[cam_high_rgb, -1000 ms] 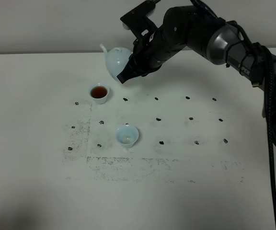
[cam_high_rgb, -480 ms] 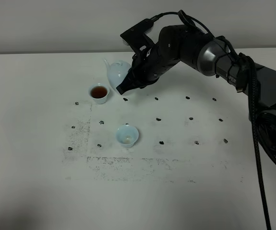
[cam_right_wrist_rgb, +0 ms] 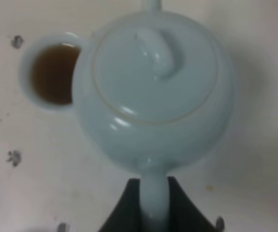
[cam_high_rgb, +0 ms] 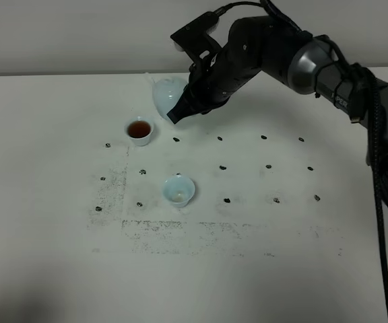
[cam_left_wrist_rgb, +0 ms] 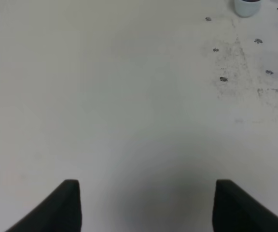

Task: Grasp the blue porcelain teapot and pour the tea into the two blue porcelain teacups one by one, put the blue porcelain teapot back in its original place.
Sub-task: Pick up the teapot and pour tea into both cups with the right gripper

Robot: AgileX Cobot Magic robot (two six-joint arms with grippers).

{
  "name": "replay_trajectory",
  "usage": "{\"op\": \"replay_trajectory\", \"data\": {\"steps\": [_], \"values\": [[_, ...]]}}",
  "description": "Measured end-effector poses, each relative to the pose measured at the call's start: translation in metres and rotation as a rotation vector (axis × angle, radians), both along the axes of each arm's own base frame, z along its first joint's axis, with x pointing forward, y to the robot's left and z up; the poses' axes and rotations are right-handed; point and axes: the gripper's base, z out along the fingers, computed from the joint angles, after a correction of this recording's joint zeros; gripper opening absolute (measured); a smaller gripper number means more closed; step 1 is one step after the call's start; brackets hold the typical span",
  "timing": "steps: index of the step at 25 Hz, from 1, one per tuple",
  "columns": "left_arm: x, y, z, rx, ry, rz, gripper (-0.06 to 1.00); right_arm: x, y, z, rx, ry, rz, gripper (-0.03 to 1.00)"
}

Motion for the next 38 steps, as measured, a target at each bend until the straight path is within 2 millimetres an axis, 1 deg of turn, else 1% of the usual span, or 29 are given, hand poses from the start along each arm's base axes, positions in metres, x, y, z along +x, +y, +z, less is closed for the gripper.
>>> {"op": "replay_trajectory", "data": {"steps": [3,10,16,23,26,33,38], "values": [[0.000,0.000,0.000,0.001,0.000,0.001,0.55,-0.013,-0.008,0.015,-0.033,0.007,0.007,0.08],[0.000,0.000,0.000,0.001,0.000,0.001,0.55,-0.052,-0.037,0.026,-0.120,0.044,0.000,0.08],[0.000,0.000,0.000,0.001,0.000,0.001,0.55,-0.078,-0.054,0.021,-0.193,0.003,0.054,0.08],[0.000,0.000,0.000,0.000,0.000,0.000,0.55,-0.107,-0.067,0.010,-0.282,-0.082,0.235,0.08],[0.000,0.000,0.000,0.000,0.000,0.000,0.55,-0.112,-0.070,0.009,-0.329,-0.120,0.335,0.08],[0.000,0.000,0.000,0.000,0.000,0.000,0.55,-0.113,-0.069,0.009,-0.472,-0.243,0.661,0.08],[0.000,0.000,0.000,0.000,0.000,0.000,0.55,-0.113,-0.068,0.009,-0.499,-0.291,0.765,0.08]]}}
